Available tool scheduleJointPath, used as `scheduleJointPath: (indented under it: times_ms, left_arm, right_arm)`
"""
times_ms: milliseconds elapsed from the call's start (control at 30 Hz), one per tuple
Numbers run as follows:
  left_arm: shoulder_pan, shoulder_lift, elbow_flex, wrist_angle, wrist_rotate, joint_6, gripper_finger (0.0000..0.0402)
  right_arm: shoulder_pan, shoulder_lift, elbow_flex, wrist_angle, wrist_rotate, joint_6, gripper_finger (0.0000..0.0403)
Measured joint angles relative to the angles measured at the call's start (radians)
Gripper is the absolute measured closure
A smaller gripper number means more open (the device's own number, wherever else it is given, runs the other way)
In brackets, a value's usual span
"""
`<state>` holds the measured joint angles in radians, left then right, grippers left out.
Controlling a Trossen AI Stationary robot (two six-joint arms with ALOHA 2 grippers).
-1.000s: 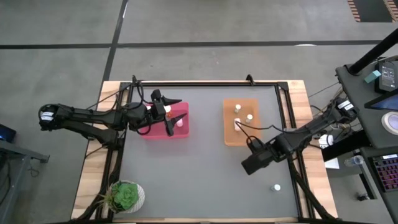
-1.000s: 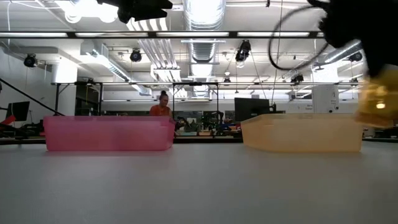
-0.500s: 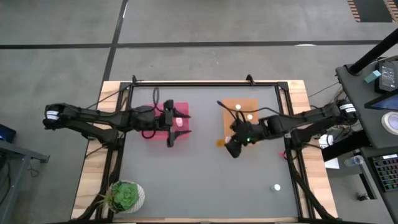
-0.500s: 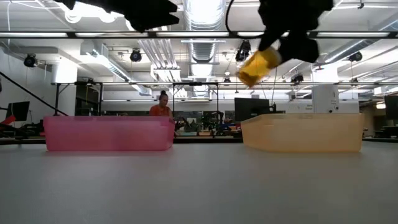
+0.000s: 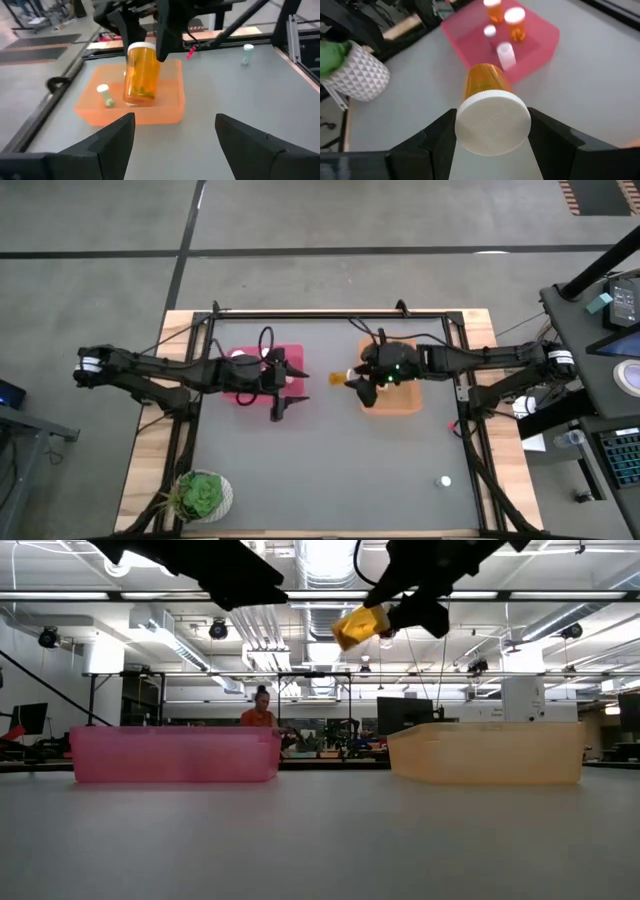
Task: Pick and place medicine bottles into bin by pill shape (circle, oval)
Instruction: Put the orange pill into the pink bin
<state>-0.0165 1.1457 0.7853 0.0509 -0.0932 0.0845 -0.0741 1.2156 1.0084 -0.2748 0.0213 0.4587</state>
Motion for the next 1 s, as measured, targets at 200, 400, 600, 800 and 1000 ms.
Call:
scheduleJointPath:
  times_ms: [200, 400, 600, 800, 1000]
  left_arm:
    - [0.001, -0.11, -0.003, -0.042, -0.048, 0.001, 0.0142]
    - [0.001, -0.148, -0.005, -0.046, -0.052, 0.008, 0.0142]
    - [0.001, -0.153, -0.004, -0.13, -0.054, -0.001, 0.0142]
    - [0.001, -0.187, -0.004, -0.204, -0.055, -0.05, 0.0142]
    - [0.001, -0.213, -0.004, -0.227, -0.054, -0.052, 0.0142]
  right_arm:
    - [-0.078, 0.012, 0.0, 0.077, -0.081, -0.037, 0.0193]
    - [-0.097, 0.108, 0.062, 0.079, -0.135, -0.091, 0.0193]
    - [-0.099, 0.28, 0.292, -0.073, -0.134, -0.249, 0.0193]
    - [-0.103, 0.452, 0.529, -0.319, -0.134, -0.384, 0.0193]
    - [-0.103, 0.576, 0.678, -0.484, -0.149, -0.474, 0.0193]
